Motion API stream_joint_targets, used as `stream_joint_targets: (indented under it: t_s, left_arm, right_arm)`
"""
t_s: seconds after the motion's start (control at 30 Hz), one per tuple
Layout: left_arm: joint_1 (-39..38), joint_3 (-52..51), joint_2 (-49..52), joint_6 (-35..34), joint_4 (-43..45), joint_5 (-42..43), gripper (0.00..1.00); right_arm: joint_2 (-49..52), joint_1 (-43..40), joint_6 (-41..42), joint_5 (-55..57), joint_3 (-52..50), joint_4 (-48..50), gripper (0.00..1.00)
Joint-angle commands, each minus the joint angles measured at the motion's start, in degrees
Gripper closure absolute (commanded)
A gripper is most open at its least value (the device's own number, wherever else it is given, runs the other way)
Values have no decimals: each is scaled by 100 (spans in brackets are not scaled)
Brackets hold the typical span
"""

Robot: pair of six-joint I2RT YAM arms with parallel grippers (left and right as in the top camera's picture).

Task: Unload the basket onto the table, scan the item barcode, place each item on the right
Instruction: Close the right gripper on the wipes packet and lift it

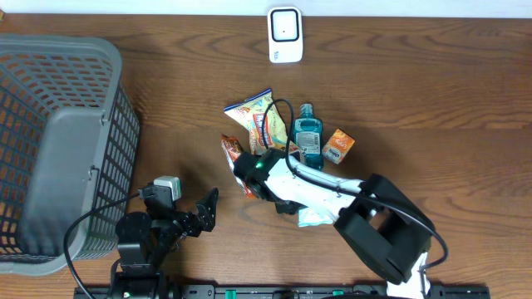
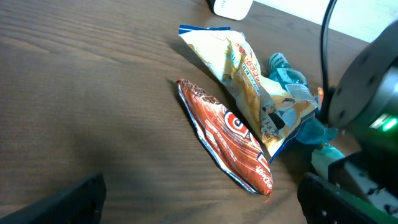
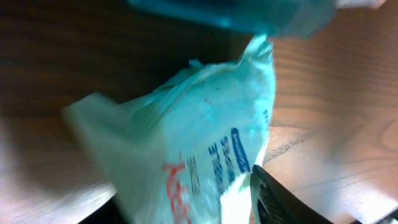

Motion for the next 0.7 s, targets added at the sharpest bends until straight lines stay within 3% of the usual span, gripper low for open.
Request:
stream_joint_targets:
  t_s: [0.0, 0.2, 0.27, 0.37, 0.67]
  left_arm:
    - [-22, -85, 22, -52, -146, 57, 1]
    - [-22, -85, 22, -52, -146, 57, 1]
    - [-22, -85, 22, -52, -146, 57, 2]
    - [-22, -85, 22, -52, -146, 57, 2]
    - [-22, -85, 22, -52, -146, 57, 2]
  right_arm:
    - [437, 39, 166, 48, -223, -28, 59]
    - [739, 39, 210, -4, -216, -52, 76]
    - [734, 37, 201, -79, -140, -70, 88]
    - [734, -31, -372, -603, 87, 22, 99]
    - [282, -573, -3115, -3506, 876, -63, 99]
